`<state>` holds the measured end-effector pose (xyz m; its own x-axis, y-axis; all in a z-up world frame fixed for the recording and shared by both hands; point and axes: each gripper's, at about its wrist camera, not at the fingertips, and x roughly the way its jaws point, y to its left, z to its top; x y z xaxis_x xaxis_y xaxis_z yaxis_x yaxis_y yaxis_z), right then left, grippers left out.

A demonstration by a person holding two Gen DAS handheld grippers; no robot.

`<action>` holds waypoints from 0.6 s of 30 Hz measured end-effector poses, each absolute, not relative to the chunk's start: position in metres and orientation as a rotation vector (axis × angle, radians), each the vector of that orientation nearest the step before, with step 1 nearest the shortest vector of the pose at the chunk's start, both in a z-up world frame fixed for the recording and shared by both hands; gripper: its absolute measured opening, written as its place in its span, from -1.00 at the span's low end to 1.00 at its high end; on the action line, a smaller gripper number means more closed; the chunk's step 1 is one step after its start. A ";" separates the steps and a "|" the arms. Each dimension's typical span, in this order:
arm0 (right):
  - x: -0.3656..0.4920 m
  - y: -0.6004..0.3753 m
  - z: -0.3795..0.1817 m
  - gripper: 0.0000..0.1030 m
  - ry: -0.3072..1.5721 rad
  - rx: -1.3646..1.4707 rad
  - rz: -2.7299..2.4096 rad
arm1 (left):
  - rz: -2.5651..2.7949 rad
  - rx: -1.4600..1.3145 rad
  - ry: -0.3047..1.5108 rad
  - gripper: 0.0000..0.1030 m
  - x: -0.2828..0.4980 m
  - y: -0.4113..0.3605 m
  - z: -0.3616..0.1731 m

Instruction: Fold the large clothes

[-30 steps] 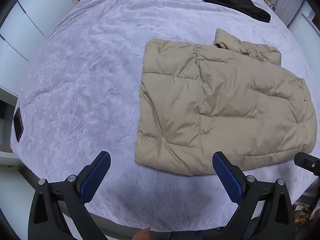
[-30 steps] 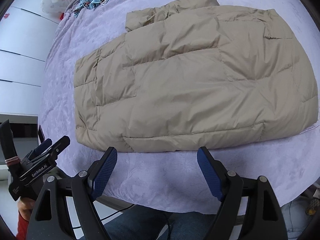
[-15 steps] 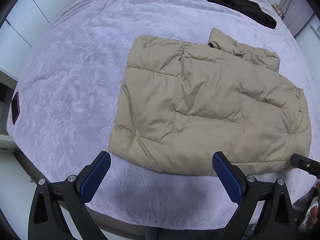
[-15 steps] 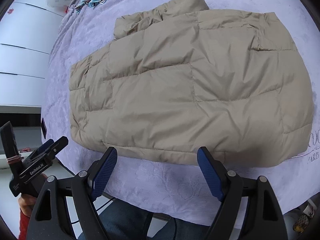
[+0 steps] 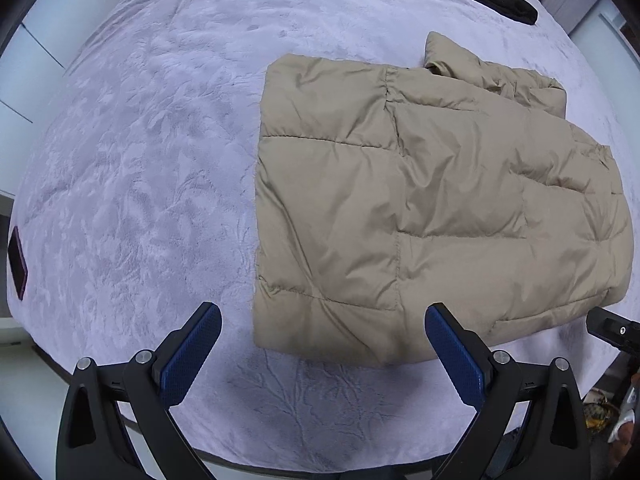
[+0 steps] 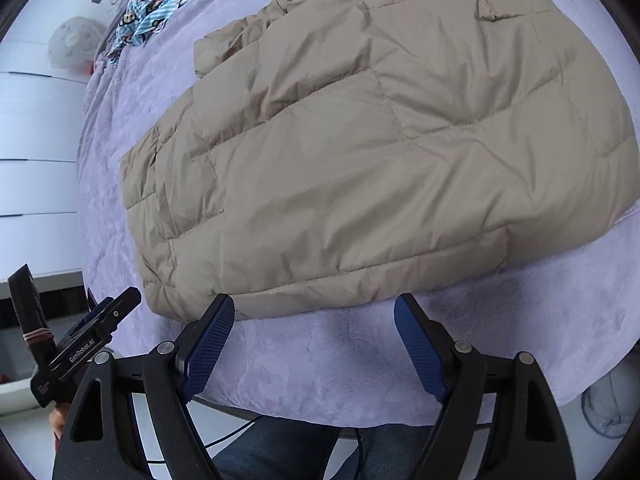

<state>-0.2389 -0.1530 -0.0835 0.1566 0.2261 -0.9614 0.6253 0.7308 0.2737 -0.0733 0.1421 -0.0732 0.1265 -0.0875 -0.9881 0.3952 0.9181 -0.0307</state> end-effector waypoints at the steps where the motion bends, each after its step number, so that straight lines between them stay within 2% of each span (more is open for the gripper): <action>1: -0.240 -0.147 -0.086 0.64 1.420 0.769 -0.338 | -0.365 0.262 1.405 0.98 -0.070 0.145 -0.074; 18: -0.207 -0.112 -0.088 0.64 1.467 0.707 -0.381 | -0.459 0.124 1.449 0.98 -0.024 0.185 -0.104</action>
